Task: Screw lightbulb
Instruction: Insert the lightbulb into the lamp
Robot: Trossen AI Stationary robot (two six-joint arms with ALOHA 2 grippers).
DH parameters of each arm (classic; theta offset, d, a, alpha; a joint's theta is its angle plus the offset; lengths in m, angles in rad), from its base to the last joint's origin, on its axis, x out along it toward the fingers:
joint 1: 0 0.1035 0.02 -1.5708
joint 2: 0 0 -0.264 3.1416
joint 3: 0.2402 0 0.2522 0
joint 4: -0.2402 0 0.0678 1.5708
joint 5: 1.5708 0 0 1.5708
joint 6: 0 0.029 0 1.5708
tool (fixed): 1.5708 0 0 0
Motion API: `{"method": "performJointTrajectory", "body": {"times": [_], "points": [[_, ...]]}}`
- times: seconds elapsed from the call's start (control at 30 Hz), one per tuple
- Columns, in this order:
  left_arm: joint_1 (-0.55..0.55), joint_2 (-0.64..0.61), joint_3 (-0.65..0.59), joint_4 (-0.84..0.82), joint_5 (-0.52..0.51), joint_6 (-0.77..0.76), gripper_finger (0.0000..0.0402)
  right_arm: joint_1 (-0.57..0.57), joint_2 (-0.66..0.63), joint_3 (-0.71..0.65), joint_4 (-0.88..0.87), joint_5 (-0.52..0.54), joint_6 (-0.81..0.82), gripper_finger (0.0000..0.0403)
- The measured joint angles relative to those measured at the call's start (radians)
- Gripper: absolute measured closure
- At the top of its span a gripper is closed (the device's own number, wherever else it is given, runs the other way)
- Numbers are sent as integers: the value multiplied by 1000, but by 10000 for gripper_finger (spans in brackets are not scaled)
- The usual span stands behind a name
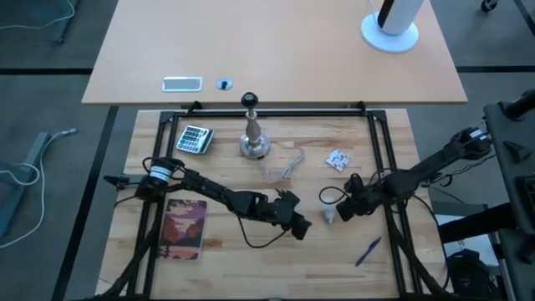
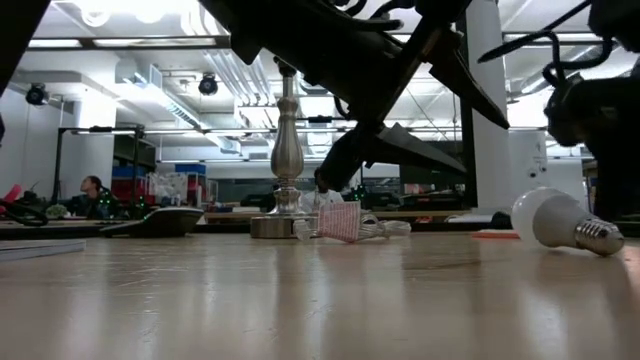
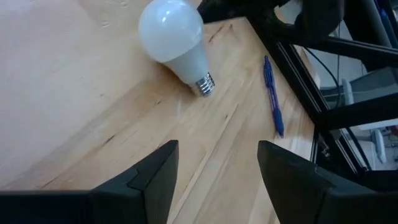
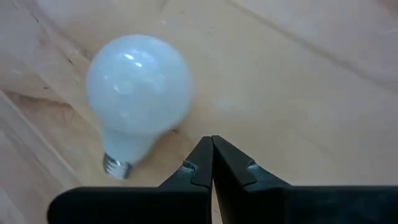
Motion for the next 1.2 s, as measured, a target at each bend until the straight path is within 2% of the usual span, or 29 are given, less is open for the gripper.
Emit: {"method": "performJointTrajectory", "body": {"times": [0.2, 0.33, 0.7, 0.83, 1.03, 1.2], "points": [[2, 0, -4, 12, -20, -34, 193, 0, 161, -36, 266, -16, 27, 403], [3, 1, -5, 27, -15, -99, 190, 0, 261, 12, 345, -32, 20, 403], [2, 16, -13, 18, -13, -229, 170, -6, 501, 215, 369, -75, -86, 403], [1, 24, -13, 18, 75, -300, 169, -10, 565, 270, 374, -99, -113, 403], [-16, 19, -15, -4, 83, -257, 179, -9, 611, 304, 384, -121, -148, 403], [-10, 18, -15, -6, 84, -229, 181, -10, 595, 301, 376, -113, -147, 403]]}}
